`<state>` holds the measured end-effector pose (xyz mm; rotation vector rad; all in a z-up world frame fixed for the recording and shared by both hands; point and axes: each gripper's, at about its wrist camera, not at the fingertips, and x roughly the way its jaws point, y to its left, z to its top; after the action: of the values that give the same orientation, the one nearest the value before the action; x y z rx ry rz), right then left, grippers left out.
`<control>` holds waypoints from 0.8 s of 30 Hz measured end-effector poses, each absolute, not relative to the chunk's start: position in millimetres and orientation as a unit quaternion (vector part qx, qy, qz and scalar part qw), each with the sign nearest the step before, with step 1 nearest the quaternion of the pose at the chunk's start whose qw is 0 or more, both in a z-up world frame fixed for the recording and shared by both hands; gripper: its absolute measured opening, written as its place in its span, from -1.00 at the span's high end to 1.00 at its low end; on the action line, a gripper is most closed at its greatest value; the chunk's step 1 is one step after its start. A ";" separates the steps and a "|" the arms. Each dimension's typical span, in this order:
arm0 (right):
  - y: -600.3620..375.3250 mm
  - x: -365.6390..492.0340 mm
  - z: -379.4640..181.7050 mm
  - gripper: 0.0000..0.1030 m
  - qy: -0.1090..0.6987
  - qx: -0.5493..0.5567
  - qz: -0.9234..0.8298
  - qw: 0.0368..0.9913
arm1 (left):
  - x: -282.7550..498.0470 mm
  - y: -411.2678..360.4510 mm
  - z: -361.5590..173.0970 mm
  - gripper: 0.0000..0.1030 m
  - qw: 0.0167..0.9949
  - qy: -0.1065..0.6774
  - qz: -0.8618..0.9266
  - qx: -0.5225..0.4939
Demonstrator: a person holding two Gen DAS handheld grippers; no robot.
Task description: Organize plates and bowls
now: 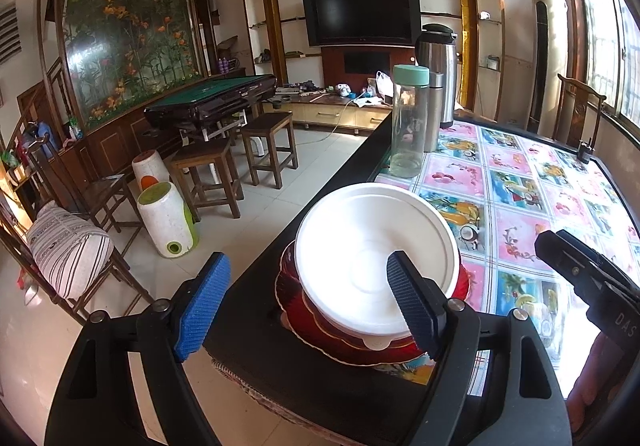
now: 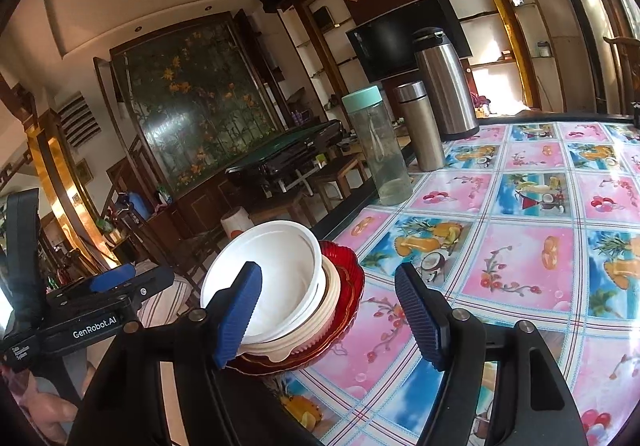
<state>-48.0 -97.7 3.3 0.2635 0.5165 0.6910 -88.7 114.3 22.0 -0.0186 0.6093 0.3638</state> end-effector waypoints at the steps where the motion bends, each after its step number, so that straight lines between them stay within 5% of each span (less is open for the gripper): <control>1: -98.8 -49.6 2.9 -0.40 0.244 0.129 0.336 0.901 | -89.2 114.5 22.1 -0.59 0.938 0.297 0.178 -0.011; 8: -101.5 -60.0 3.9 -0.60 0.199 0.125 0.336 0.912 | -92.2 113.9 24.1 -0.59 0.942 0.281 0.184 -0.013; 24: -99.5 -57.6 -4.7 -0.60 0.190 0.112 0.332 0.917 | -98.0 107.4 30.7 -0.65 0.950 0.243 0.195 0.009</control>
<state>-57.6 -99.5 -4.7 0.2304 0.3906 0.6824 -98.0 107.4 30.7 0.0175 0.4944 0.3967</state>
